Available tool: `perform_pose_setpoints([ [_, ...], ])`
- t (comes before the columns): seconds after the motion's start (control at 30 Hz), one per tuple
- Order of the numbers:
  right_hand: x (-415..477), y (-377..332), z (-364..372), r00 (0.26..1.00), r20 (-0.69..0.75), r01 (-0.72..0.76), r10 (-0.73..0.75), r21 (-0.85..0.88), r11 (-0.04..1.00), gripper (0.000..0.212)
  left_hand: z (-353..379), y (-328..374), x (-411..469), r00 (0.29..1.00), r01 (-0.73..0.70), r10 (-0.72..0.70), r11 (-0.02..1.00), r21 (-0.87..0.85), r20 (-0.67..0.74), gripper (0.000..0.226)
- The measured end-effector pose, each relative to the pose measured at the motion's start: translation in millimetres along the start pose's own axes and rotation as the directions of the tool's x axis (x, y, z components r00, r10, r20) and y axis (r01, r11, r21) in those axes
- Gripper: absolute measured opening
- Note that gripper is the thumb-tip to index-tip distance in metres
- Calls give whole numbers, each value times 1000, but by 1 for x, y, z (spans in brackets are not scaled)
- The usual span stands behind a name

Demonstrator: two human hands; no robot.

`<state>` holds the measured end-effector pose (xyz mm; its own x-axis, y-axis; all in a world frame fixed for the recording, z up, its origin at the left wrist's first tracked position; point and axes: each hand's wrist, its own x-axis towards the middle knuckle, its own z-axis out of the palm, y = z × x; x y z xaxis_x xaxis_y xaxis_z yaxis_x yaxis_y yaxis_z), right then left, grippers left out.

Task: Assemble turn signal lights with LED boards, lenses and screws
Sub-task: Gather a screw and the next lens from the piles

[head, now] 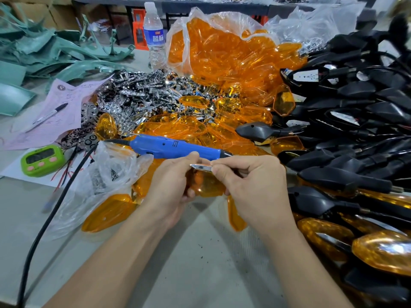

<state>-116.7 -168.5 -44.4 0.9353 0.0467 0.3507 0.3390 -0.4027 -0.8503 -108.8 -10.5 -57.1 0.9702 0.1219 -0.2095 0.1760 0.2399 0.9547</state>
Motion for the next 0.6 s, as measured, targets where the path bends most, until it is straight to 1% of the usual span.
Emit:
perform_pose_setpoints([
  [0.07, 2, 1, -2, 1000, -2, 0, 0, -28, 1000, 9, 2, -2, 1, 997, -65, 66, 998, 20, -39, 55],
  [0.13, 2, 4, -4, 1000, 6, -25, 25, -32, 999, 8, 2, -3, 2, 989, -135, 137, 990, 36, -58, 61],
  [0.17, 2, 5, -4, 999, 0, -37, 37, -25, 999, 8, 2, -4, 2, 985, -158, 160, 987, 40, -62, 60],
  [0.3, 3, 7, -3, 997, -31, -73, 74, 30, 997, 12, -1, -2, 2, 976, -208, 209, 978, 23, -56, 38],
  [0.47, 6, 11, -5, 993, -38, -104, 108, 109, 989, 12, -4, 0, 3, 963, -268, 268, 963, -13, -15, 35],
  [0.53, 7, 12, -6, 989, -77, -112, 129, 198, 974, 14, -5, 0, 5, 955, -295, 295, 955, -39, -15, 34],
  [0.6, 8, 13, -7, 985, -98, -110, 143, 285, 952, 18, -7, 1, 8, 948, -319, 319, 947, -30, -20, 32],
])
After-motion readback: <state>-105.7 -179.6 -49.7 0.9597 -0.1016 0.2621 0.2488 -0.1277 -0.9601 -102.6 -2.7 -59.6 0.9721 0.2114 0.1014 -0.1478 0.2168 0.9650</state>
